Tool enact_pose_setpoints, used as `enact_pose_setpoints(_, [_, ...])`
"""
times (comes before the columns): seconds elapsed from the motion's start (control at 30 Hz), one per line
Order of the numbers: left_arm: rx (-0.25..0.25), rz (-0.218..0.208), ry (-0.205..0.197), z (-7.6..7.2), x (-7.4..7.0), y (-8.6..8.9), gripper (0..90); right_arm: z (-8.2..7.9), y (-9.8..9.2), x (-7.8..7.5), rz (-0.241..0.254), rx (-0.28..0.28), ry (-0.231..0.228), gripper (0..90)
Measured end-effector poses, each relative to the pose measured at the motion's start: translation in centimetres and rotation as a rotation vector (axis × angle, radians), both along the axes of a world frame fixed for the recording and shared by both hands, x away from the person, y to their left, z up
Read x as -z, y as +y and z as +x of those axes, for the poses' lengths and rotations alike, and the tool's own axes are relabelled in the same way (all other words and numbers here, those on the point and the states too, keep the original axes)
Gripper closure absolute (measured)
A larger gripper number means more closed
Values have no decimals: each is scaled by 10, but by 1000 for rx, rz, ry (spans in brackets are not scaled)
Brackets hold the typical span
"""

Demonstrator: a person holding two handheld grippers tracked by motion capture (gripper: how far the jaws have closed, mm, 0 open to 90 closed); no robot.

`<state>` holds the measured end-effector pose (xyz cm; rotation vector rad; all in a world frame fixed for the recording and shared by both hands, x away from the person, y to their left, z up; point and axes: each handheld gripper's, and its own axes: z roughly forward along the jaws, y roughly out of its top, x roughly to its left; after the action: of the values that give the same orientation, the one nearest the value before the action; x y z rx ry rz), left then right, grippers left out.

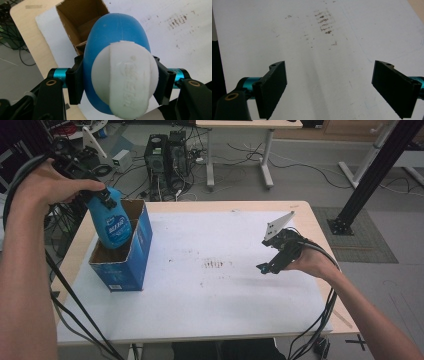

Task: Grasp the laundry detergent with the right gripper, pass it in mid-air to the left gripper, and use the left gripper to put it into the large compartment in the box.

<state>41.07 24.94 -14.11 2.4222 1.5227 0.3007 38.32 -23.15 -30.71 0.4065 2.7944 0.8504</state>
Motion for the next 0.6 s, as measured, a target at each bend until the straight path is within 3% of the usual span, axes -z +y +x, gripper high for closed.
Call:
enact_pose_setpoints(0.2, [-6, 8, 28, 3, 25, 1, 382, -1, -1, 4, -6, 5, 5, 120])
enact_pose_setpoints(0.27, [-5, 9, 29, 3, 27, 1, 381, -1, 0, 7, -10, 5, 11, 120])
enact_pose_setpoints(0.43, [-9, -5, 46, 4, 52, 3, 381, -1, 2, 13, -21, 4, 11, 120])
enact_pose_setpoints(0.57, [-7, -7, 47, 3, 58, 3, 382, -2, 4, 14, -27, 6, 15, 120])
enact_pose_setpoints(0.6, [-7, -11, 47, 3, 67, 2, 382, -2, 4, 14, -27, 6, 15, 120])
